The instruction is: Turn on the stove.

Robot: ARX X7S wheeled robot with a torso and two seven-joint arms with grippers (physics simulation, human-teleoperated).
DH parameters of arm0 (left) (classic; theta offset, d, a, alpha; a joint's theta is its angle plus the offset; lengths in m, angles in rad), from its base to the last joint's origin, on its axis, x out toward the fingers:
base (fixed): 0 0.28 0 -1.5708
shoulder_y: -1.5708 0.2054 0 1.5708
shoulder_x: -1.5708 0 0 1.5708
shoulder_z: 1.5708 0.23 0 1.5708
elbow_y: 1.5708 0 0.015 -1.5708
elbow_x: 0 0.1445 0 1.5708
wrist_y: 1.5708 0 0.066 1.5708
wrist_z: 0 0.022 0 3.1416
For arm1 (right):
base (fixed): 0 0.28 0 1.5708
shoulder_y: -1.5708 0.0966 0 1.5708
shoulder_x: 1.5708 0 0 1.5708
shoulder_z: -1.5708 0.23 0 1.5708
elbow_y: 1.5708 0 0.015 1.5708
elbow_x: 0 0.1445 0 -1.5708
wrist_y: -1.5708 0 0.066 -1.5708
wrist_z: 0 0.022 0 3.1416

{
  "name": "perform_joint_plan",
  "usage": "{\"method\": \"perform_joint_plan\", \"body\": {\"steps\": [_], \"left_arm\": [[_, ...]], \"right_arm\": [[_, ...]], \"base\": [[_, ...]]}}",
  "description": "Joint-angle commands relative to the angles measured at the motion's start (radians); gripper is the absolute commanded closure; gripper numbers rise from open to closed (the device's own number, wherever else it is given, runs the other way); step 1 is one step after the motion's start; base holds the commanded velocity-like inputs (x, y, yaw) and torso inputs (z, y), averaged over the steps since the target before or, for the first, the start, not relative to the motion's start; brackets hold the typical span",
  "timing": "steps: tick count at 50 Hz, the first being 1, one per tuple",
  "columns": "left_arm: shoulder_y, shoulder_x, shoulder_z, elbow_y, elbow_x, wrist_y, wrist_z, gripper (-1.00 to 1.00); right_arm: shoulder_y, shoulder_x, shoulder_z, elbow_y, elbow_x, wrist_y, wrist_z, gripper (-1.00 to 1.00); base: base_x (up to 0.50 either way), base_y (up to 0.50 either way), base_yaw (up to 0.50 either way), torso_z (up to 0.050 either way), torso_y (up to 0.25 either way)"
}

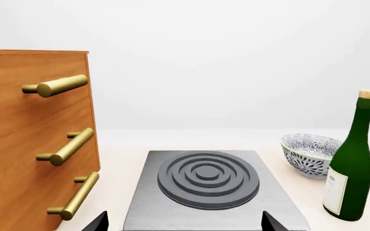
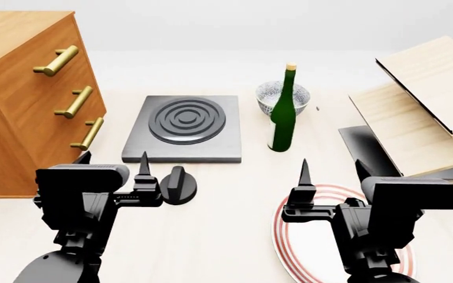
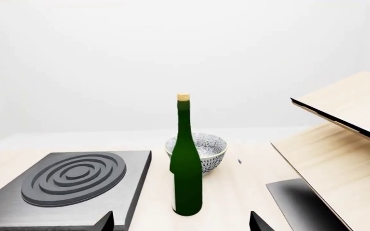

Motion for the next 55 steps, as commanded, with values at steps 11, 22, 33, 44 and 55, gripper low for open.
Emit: {"method": "perform_joint_plan", "body": {"steps": [11, 22, 33, 44, 55], "left_arm": [[-0.123, -0.008, 0.042, -0.611, 0.164, 0.451, -0.023, -1.00], [-0.171, 0.008, 0.057, -0.865, 0.202, 0.640, -0.044, -1.00], [-0.211, 0.046, 0.071, -1.040, 0.197, 0.744, -0.052, -1.00], [-0.264, 0.065, 0.094, -1.216, 0.220, 0.848, -0.068, -1.00], [-0.303, 0.095, 0.129, -1.337, 0.245, 0.918, -0.085, -1.00]], "right_arm": [[-0.015, 0.015, -0.016, 0.020, 0.003, -0.028, 0.016, -1.00], [-0.016, 0.019, -0.020, 0.023, 0.012, -0.030, 0.023, -1.00], [-0.018, 0.024, -0.030, 0.031, 0.017, -0.042, 0.027, -1.00], [-0.018, 0.030, -0.028, 0.035, 0.028, -0.044, 0.032, -1.00], [-0.014, 0.034, -0.032, 0.029, 0.039, -0.036, 0.040, -1.00]], "base": [[0.00, 0.00, 0.00, 0.000, 0.000], [0.00, 0.00, 0.00, 0.000, 0.000], [0.00, 0.00, 0.00, 0.000, 0.000], [0.00, 0.00, 0.00, 0.000, 0.000], [0.00, 0.00, 0.00, 0.000, 0.000]]}}
